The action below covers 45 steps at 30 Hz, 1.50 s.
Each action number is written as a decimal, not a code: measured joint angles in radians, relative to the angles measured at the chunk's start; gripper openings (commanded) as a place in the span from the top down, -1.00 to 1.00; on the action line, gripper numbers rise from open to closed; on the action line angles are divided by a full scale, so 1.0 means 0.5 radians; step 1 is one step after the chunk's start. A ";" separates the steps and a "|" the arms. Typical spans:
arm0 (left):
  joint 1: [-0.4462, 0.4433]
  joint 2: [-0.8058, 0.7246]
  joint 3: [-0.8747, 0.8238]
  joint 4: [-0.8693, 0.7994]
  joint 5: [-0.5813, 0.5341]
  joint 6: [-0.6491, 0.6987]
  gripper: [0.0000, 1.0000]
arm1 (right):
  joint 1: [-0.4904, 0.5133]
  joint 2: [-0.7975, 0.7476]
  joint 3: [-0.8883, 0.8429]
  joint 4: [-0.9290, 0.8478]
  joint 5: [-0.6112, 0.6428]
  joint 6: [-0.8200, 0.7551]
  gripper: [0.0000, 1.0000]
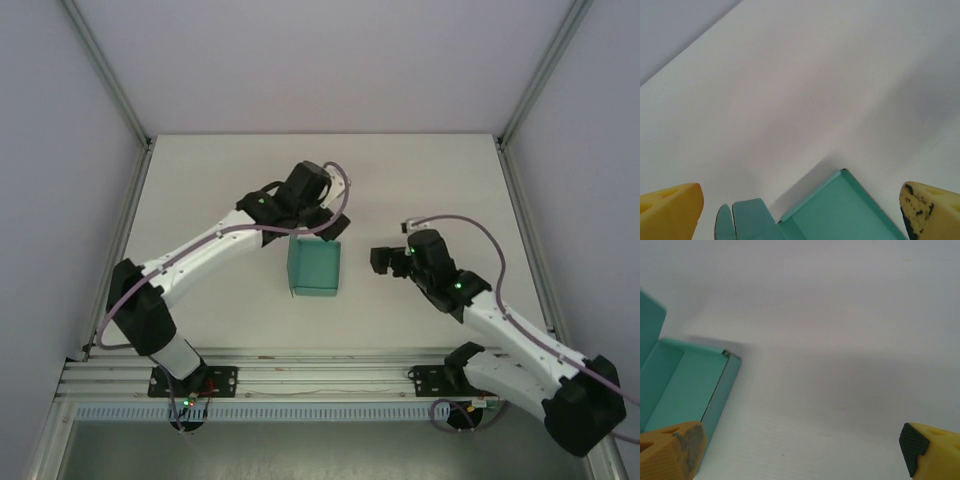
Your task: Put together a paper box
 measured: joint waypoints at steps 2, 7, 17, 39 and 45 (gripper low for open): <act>0.091 -0.138 -0.106 0.049 0.001 -0.135 -1.00 | 0.000 0.201 0.137 0.009 -0.145 -0.185 -0.89; 0.539 -0.613 -0.617 0.220 -0.050 -0.591 -1.00 | 0.013 0.858 0.671 -0.028 -0.504 -0.621 -0.76; 0.867 -1.076 -1.434 0.263 -0.177 -1.110 -1.00 | 0.170 1.886 1.460 -0.327 -0.624 -1.055 -0.58; 0.867 -1.231 -1.598 0.402 -0.278 -1.229 -1.00 | 0.272 1.643 0.942 -0.188 0.050 0.008 0.64; 0.867 -1.179 -1.603 0.446 -0.269 -1.229 -1.00 | 0.397 1.552 0.835 -0.374 0.320 0.610 0.62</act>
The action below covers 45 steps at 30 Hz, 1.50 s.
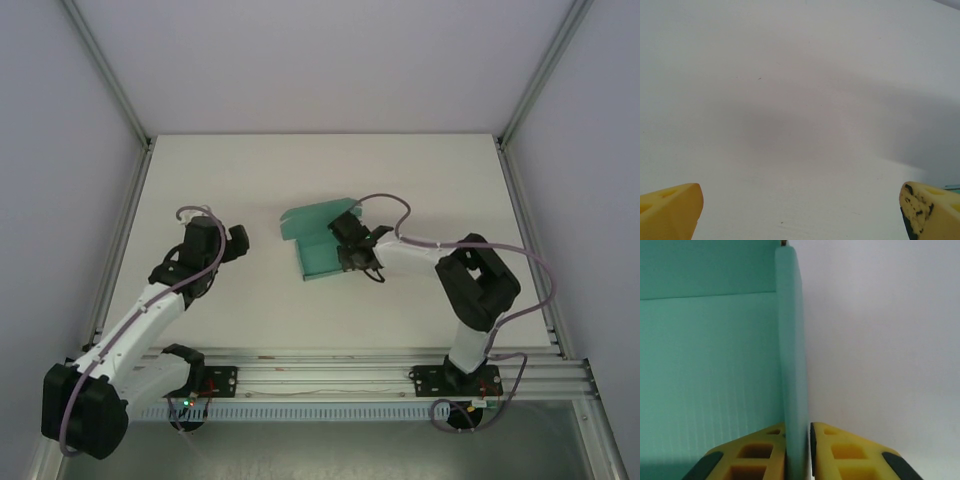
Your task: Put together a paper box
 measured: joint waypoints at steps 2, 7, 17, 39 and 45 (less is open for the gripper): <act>0.000 0.013 0.000 0.024 0.011 0.001 -1.00 | 0.050 -0.010 -0.022 -0.056 0.066 0.160 0.57; 0.000 0.055 -0.002 0.083 0.066 0.023 -1.00 | 0.116 -0.031 -0.030 -0.161 0.180 0.362 0.29; 0.000 0.165 -0.034 0.493 0.806 0.373 -1.00 | 0.088 -0.413 -0.020 -0.210 0.387 0.152 -0.65; -0.156 1.477 1.205 -0.138 1.640 1.625 0.00 | -0.552 -0.321 0.400 -0.127 -0.626 -1.485 -0.24; -0.216 1.519 1.247 -0.244 1.614 1.695 0.27 | -0.563 -0.311 0.399 -0.181 -0.716 -1.573 -0.02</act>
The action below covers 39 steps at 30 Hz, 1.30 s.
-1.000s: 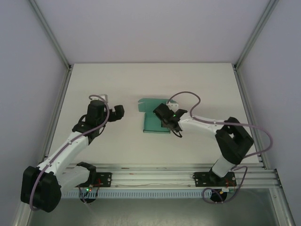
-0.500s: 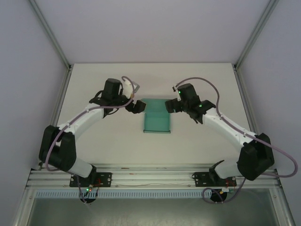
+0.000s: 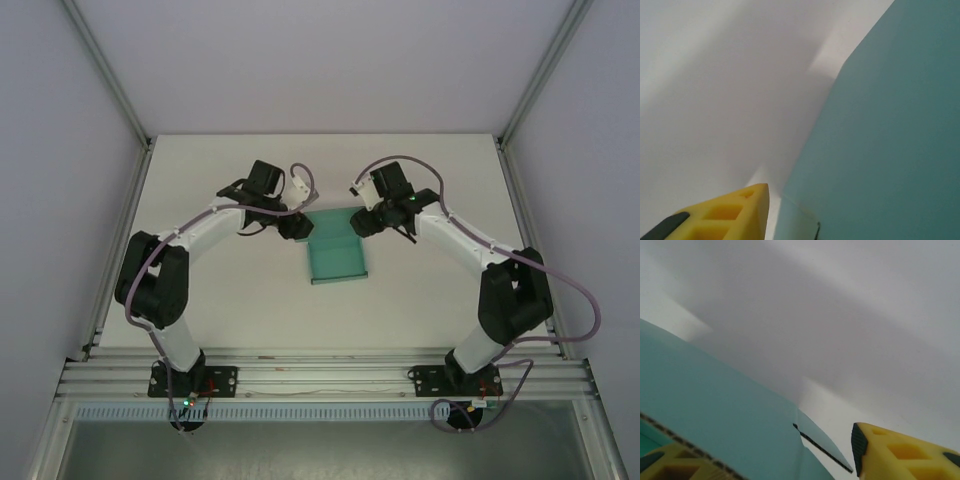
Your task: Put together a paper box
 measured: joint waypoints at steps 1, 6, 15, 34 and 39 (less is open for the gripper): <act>-0.010 0.000 0.001 -0.006 -0.008 0.003 0.27 | -0.003 0.000 0.000 -0.002 -0.010 -0.014 0.00; -0.016 0.000 0.001 -0.026 -0.078 0.006 0.27 | -0.005 0.009 0.000 -0.002 -0.021 -0.054 0.26; -0.016 0.000 0.001 -0.089 -0.236 0.001 0.18 | -0.012 0.037 -0.006 -0.008 -0.022 -0.056 0.30; -0.016 -0.064 -0.003 -0.127 -0.372 -0.023 0.68 | -0.012 0.102 -0.039 0.053 -0.143 -0.194 0.75; -0.037 -0.072 -0.003 -0.122 -0.430 -0.124 0.68 | -0.012 0.086 -0.051 0.055 -0.175 -0.088 0.88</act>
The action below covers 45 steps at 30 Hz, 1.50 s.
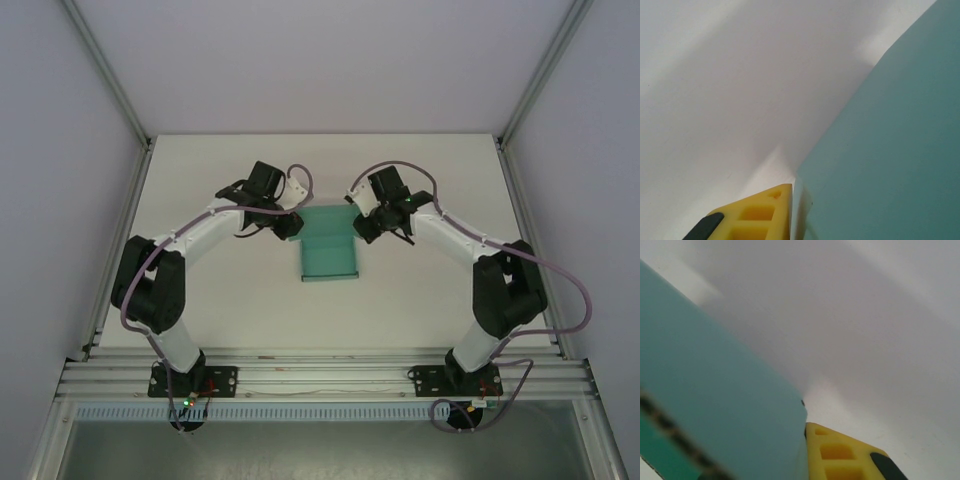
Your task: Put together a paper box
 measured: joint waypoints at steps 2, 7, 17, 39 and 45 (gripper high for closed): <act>-0.031 -0.010 -0.001 0.019 -0.047 -0.081 0.71 | 0.004 -0.018 -0.007 0.000 0.033 0.130 0.90; -0.143 -0.119 -0.069 0.201 -0.248 -0.464 0.90 | 0.094 -0.120 -0.096 0.142 0.272 0.607 0.95; -0.234 -0.077 -0.220 0.645 -0.591 -1.270 0.95 | 0.359 -0.098 -0.169 0.395 0.906 1.411 1.00; -0.462 0.133 -0.340 0.999 -1.064 -1.654 0.94 | 0.455 0.050 -0.409 0.732 1.257 1.820 1.00; -0.499 0.037 -0.592 1.292 -1.080 -1.637 0.72 | 0.510 -0.024 -0.568 0.898 1.304 1.749 1.00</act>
